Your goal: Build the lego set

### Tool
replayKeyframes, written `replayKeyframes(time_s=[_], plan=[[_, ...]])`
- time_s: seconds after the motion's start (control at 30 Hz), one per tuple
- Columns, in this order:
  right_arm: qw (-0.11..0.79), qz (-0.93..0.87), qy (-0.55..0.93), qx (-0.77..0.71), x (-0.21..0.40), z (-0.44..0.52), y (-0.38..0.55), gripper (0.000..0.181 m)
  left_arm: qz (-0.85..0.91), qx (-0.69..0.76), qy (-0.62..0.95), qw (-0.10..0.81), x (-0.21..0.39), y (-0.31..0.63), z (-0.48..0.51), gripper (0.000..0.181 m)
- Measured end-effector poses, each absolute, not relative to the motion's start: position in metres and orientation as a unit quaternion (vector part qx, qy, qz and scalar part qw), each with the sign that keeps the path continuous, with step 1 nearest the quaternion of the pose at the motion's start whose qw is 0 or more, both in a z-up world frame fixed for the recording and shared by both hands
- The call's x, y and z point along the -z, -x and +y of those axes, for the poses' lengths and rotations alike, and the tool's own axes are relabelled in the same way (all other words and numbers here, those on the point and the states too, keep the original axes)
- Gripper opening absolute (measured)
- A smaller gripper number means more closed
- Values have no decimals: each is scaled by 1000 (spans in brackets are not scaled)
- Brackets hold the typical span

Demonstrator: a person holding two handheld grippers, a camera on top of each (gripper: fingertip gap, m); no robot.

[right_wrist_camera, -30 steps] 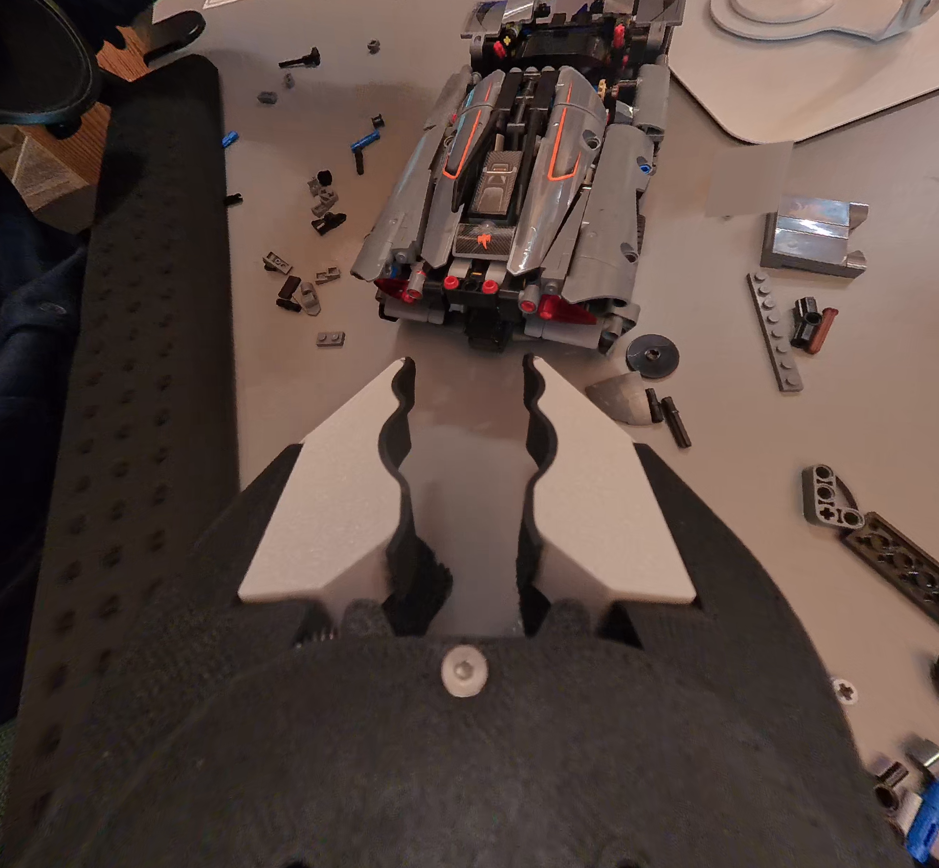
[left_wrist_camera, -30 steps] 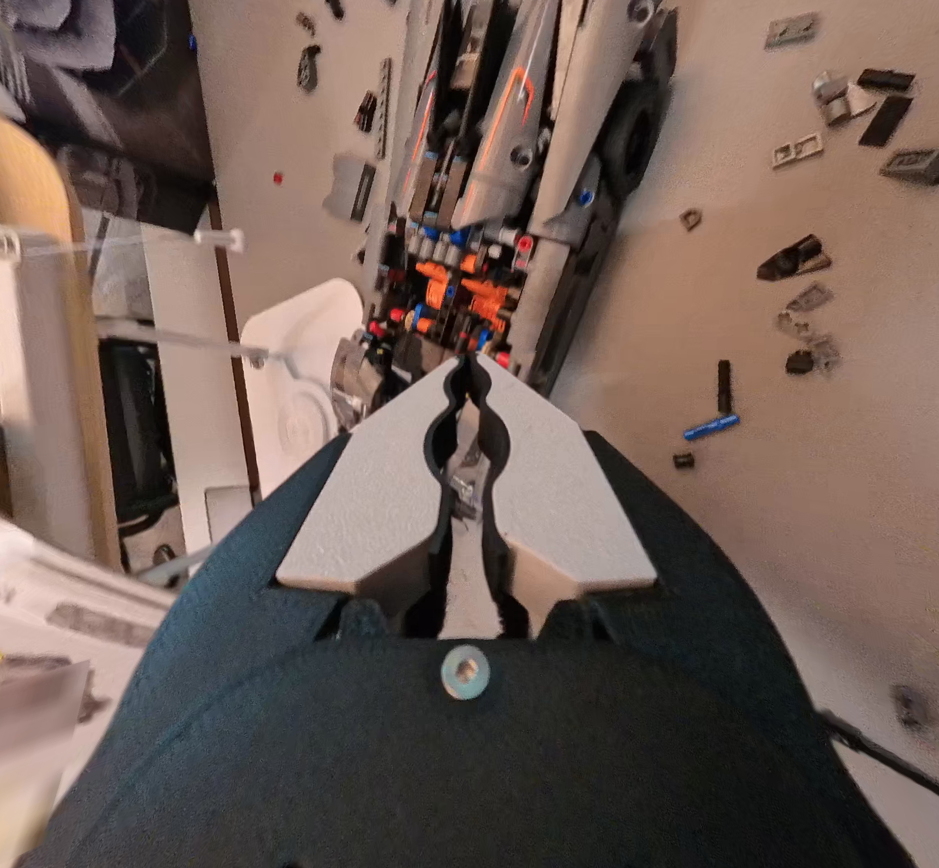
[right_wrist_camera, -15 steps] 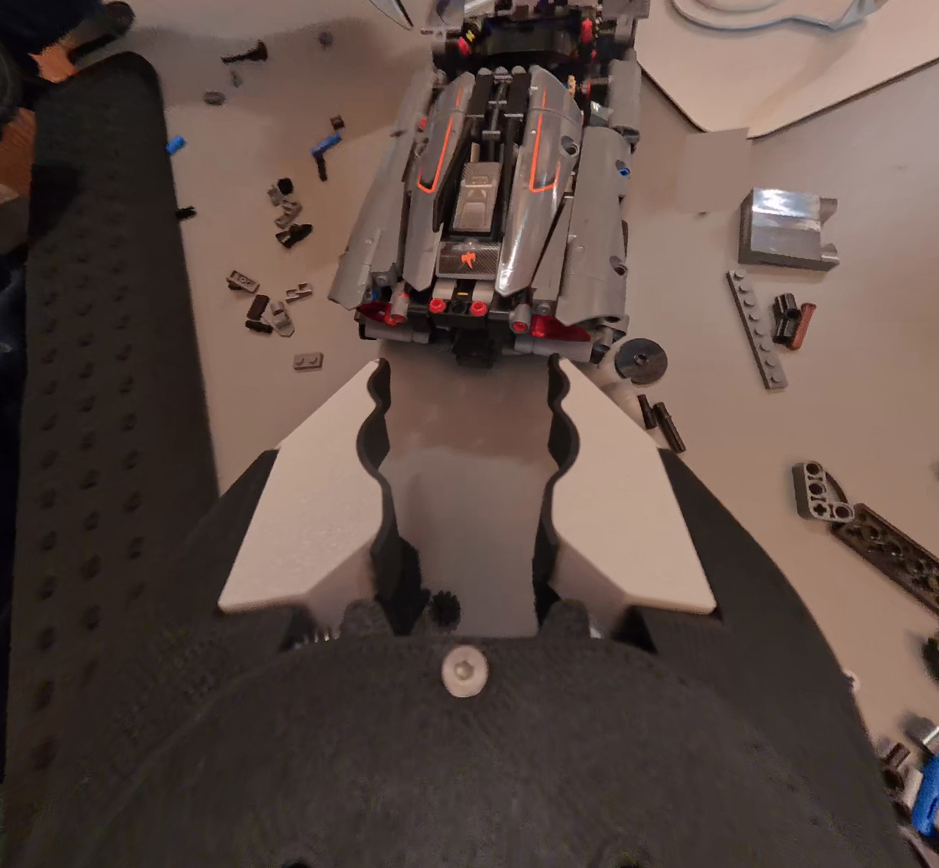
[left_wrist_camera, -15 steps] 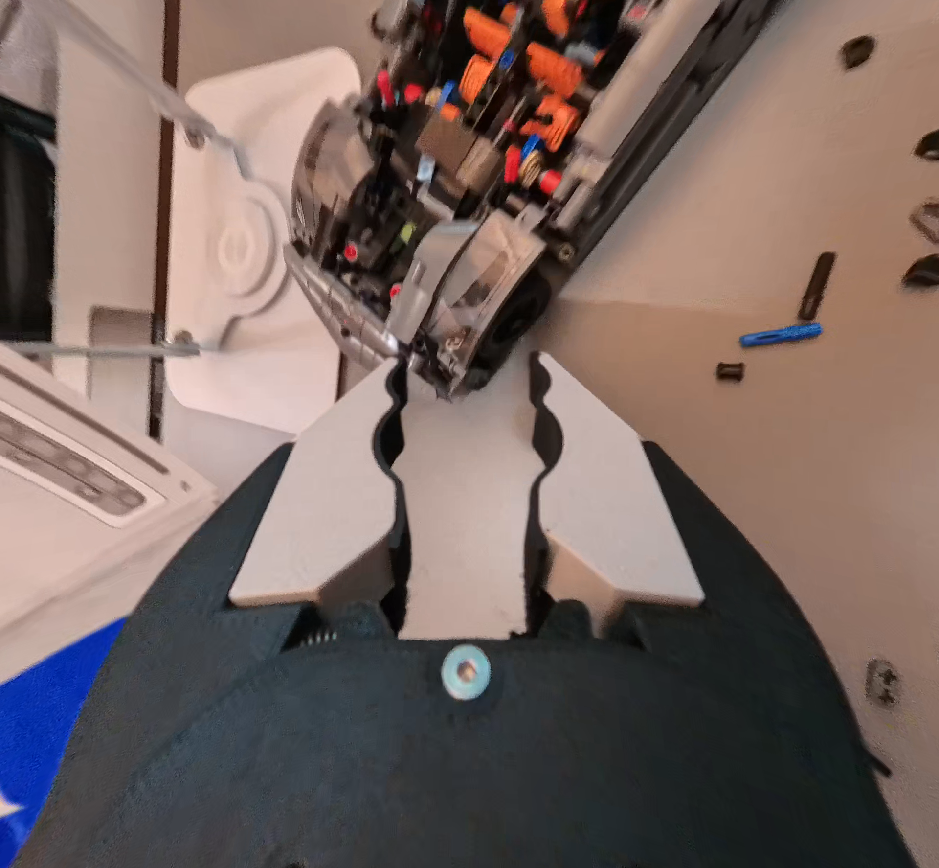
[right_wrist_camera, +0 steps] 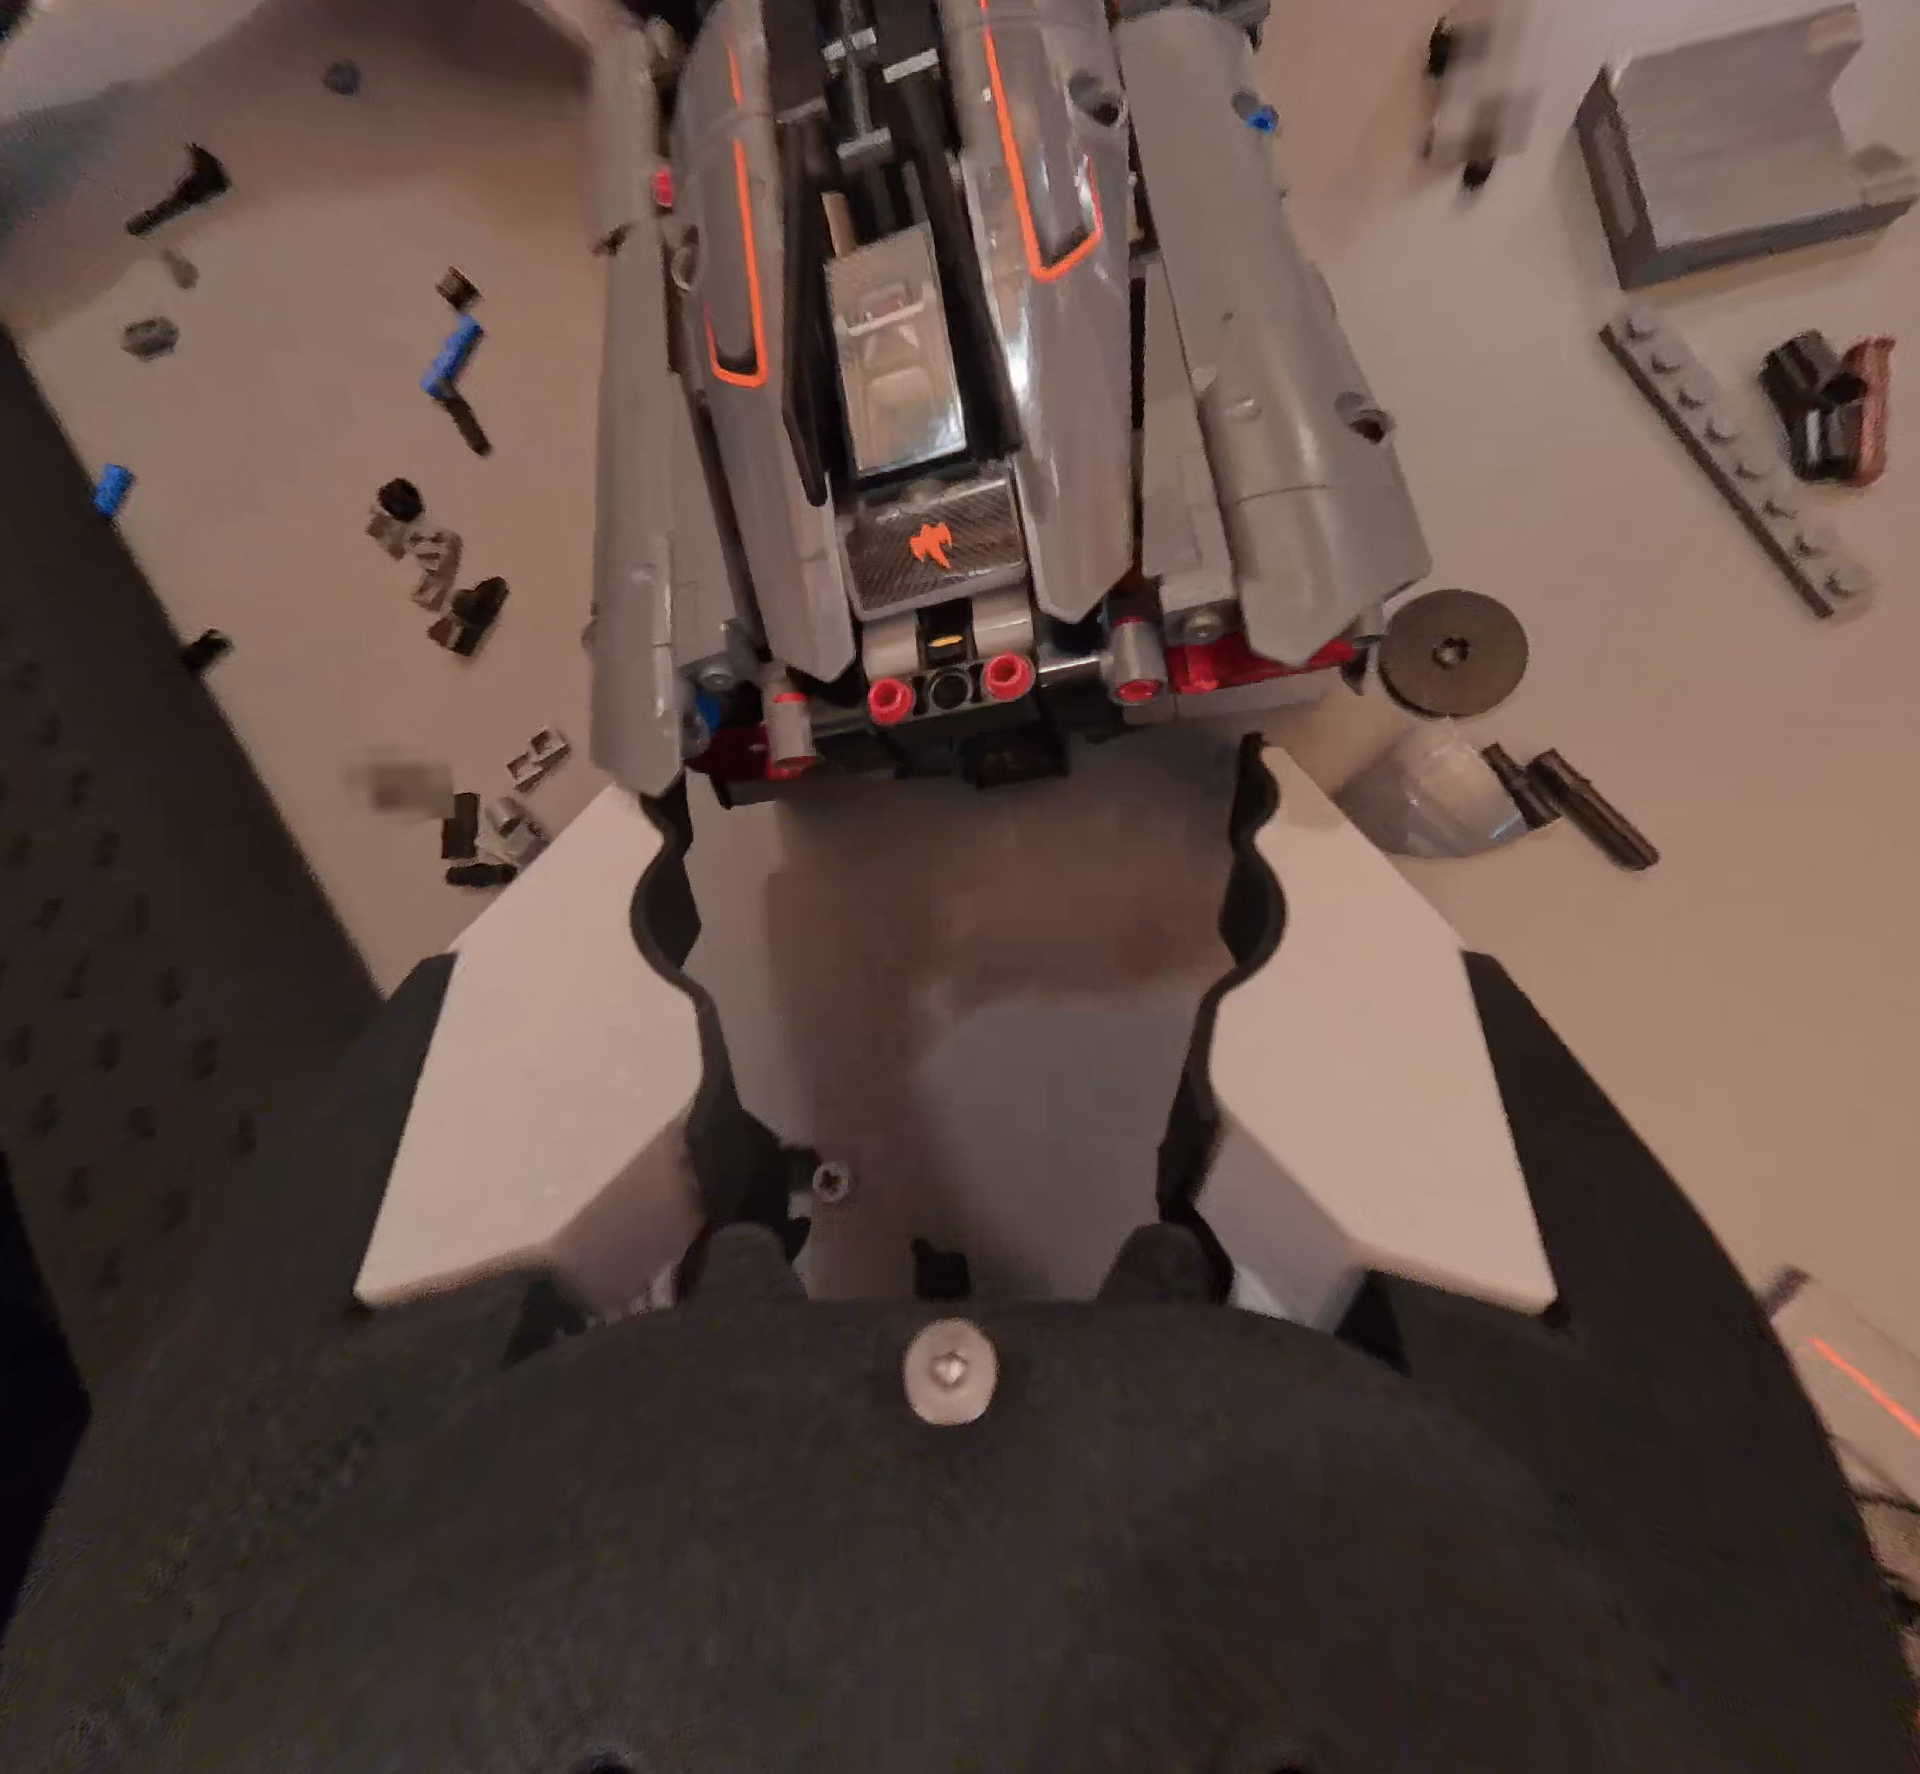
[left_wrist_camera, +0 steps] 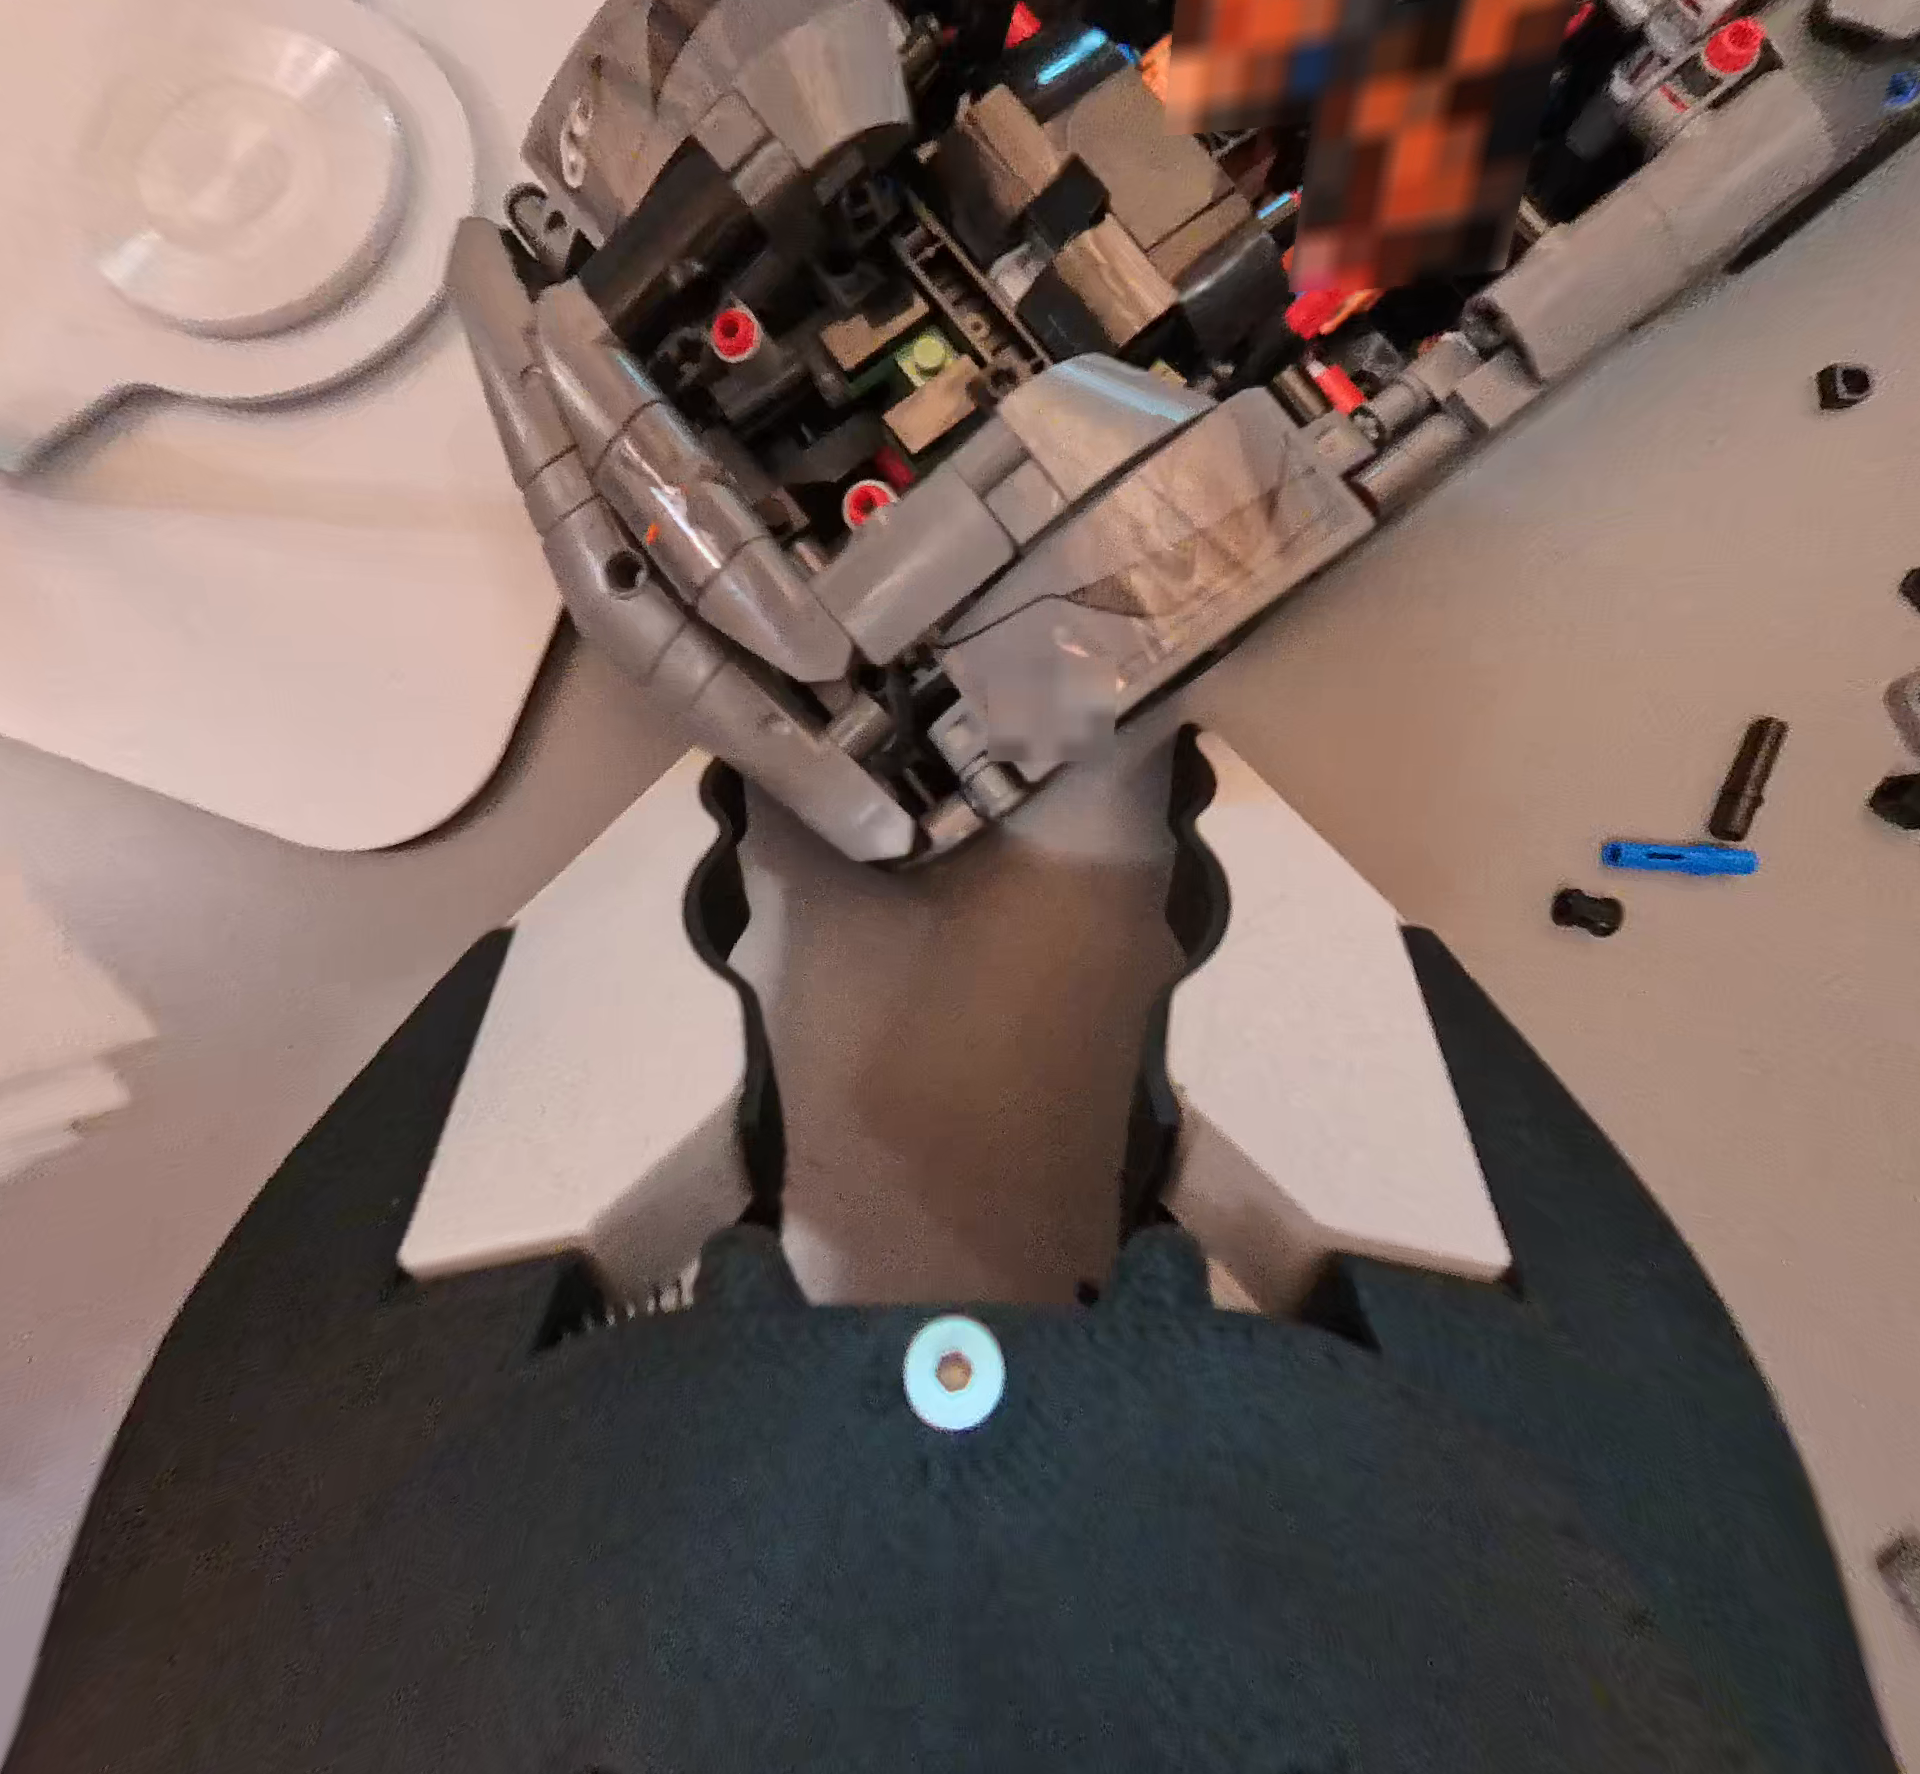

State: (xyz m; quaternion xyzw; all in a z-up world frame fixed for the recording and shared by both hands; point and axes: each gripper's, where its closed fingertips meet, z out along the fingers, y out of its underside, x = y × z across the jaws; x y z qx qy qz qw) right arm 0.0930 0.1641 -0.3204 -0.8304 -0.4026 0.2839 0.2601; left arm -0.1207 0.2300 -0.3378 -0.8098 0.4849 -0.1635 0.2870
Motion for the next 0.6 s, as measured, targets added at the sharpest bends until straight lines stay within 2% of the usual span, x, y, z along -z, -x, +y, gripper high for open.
replayKeyframes(time_s=[0.1, 0.17, 0.3, 0.6], plan=[[251, -407, 838, -263, 328, 161, -89, 108, 483, 168, 808, 292, 337, 121, 233, 75], [253, -405, 840, -259, 329, 161, -86, 112, 479, 182, 806, 296, 337, 119, 234, 81], [264, -406, 844, -232, 333, 165, -83, 121, 479, 190, 800, 306, 337, 117, 239, 82], [274, -424, 829, -241, 332, 164, -77, 115, 473, 196, 796, 322, 336, 117, 239, 80]])
